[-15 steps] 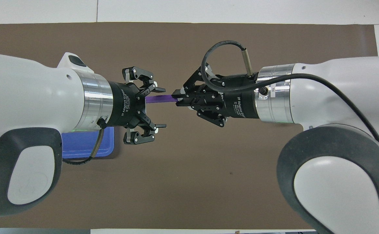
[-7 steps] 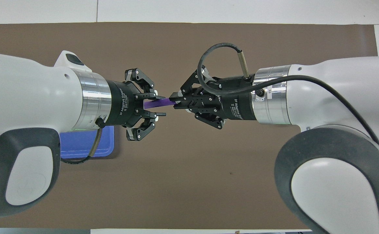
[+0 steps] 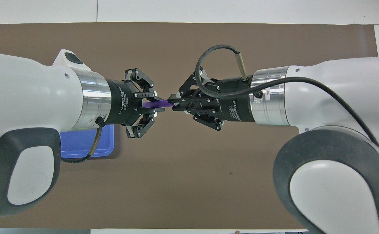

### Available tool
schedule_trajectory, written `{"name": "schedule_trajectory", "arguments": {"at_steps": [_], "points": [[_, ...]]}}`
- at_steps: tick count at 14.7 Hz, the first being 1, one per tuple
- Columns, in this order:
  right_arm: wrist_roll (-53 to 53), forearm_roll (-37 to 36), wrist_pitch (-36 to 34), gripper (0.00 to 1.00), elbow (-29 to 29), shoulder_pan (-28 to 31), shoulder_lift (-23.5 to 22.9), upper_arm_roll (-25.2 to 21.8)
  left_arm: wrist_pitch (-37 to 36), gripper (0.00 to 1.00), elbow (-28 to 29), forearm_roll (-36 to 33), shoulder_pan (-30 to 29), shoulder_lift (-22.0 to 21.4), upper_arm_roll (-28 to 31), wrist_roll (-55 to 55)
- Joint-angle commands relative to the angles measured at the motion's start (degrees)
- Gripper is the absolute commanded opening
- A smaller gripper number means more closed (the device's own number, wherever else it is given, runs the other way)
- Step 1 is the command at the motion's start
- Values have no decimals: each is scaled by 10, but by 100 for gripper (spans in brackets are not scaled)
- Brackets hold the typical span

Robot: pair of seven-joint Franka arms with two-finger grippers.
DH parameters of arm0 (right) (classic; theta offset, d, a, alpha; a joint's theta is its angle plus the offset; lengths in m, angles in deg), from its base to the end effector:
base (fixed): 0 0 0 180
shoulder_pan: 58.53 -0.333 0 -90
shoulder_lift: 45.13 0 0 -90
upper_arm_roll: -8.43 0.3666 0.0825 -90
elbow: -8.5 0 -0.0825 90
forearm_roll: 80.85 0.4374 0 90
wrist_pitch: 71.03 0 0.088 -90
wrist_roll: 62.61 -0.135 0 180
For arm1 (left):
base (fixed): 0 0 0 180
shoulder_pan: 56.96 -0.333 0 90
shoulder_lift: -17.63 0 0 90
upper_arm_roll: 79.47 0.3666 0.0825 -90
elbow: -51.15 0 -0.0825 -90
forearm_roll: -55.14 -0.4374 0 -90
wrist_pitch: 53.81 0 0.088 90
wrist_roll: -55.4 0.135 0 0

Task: Right arm passes pens to left for tray arrangement
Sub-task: 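Close the left gripper on the purple pen and open the right gripper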

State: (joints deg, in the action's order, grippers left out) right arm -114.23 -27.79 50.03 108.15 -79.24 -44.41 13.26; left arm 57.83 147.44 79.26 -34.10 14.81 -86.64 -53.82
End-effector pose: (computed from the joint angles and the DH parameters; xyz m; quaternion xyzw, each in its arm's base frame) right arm 0.5707 0.3353 0.6499 -0.8212 0.3469 0.1272 0.4349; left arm 0.5274 -0.3510 0.6659 0.7159 0.6506 -0.1346 0.2147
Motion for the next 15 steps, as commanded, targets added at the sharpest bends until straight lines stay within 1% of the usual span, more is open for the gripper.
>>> {"name": "schedule_trajectory", "arguments": {"at_steps": [1, 3, 4, 5, 6, 7, 9, 12, 14, 15], "points": [[-8, 0, 16, 0, -4, 3, -6, 0, -8, 0, 1, -18, 4, -8, -2, -7], [-8, 0, 16, 0, -4, 3, -6, 0, -8, 0, 1, -18, 4, -8, -2, -7], [-8, 0, 15, 17, -4, 3, -6, 0, -7, 0, 1, -18, 4, -8, -2, -7], [-8, 0, 14, 46, -4, 3, -6, 0, -7, 0, 0, -18, 4, -8, -2, -7], [-8, -2, 14, 72, -4, 3, -6, 0, -7, 0, 0, -18, 4, -8, -2, -8], [-8, -14, 15, 92, -4, 3, -6, 0, -7, 0, 0, -18, 4, -8, -2, -11], [-8, -27, 14, 98, -4, 3, -6, 1, -7, 0, 0, -19, 4, -7, -2, -12], [-6, -35, 9, 99, -6, 4, -8, 0, 3, 0, 3, -20, 1, -7, -2, -4], [-3, -90, 4, 100, -7, 8, -9, 0, 6, 0, 6, -35, -4, -8, 3, 53], [2, -135, -7, 100, -10, 13, -10, 0, 1, 0, 10, -35, -15, -10, 3, 101]]}}
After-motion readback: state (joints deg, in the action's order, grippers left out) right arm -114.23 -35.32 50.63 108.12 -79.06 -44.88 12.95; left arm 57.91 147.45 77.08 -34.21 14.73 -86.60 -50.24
